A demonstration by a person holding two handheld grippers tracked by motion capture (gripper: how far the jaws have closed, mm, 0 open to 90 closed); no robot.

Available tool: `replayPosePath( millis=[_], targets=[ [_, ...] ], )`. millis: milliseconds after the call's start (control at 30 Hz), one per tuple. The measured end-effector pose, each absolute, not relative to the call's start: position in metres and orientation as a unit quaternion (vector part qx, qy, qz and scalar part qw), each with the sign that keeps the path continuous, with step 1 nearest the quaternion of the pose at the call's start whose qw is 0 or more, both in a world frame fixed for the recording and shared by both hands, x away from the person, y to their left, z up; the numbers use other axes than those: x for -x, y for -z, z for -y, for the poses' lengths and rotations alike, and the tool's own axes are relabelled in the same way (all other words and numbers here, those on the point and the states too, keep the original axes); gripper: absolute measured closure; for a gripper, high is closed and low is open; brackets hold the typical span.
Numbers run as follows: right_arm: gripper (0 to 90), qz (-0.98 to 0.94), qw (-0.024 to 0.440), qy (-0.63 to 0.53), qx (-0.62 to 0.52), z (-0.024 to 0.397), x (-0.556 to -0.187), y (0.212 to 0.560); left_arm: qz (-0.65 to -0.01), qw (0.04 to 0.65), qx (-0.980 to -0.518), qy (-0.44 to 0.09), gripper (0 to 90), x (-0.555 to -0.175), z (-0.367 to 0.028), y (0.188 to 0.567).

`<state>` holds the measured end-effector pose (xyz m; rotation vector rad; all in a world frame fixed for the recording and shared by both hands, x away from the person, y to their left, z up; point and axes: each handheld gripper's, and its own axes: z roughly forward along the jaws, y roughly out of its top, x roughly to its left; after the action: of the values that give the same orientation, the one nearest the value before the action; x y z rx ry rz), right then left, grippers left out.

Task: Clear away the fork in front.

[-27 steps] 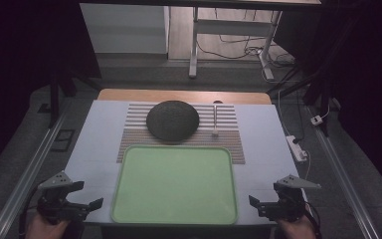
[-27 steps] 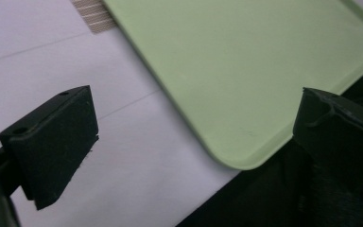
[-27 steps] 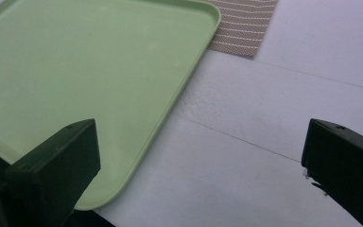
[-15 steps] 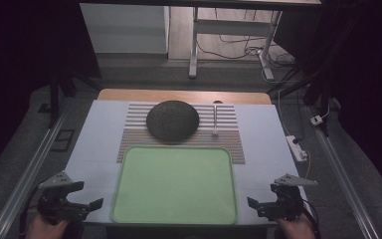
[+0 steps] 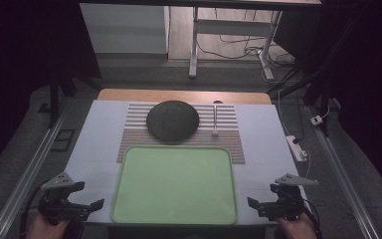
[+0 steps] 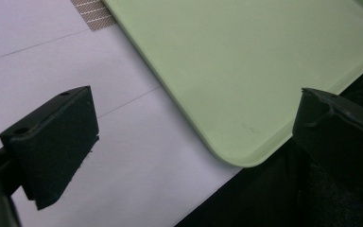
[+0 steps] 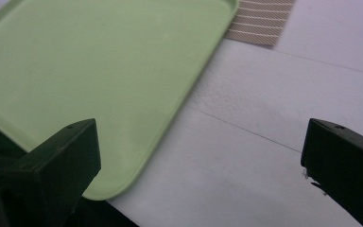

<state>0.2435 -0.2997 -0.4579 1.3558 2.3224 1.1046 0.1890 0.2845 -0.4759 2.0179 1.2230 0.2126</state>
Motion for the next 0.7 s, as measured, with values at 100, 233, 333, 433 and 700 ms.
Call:
replayPosePath(
  millis=[100,233,333,433,700],
  targets=[
    [0.0,-0.792,0.116,-0.379,-0.464,0.3001,-0.2436,0.4576,-0.479,0.382,-0.786,-0.081,1.4,-0.189,-0.2858,0.476],
    [0.0,-0.794,0.119,-0.384,-0.456,0.2998,-0.2436,0.4566,-0.477,0.382,-0.787,-0.082,1.4,-0.1888,-0.2854,0.4758],
    [0.0,-0.796,0.123,-0.388,-0.449,0.2997,-0.2444,0.4562,-0.476,0.378,-0.789,-0.085,1.3,-0.1884,-0.2841,0.4757],
    [0.0,-0.8,0.127,-0.389,-0.439,0.2984,-0.2459,0.4554,-0.477,0.378,-0.789,-0.086,1.1,-0.1885,-0.2839,0.4759],
    [0.0,-0.797,0.105,-0.4,-0.44,0.2932,-0.2513,0.4546,-0.48,0.38,-0.786,-0.085,0.8,-0.1885,-0.2851,0.4759]
  ],
)
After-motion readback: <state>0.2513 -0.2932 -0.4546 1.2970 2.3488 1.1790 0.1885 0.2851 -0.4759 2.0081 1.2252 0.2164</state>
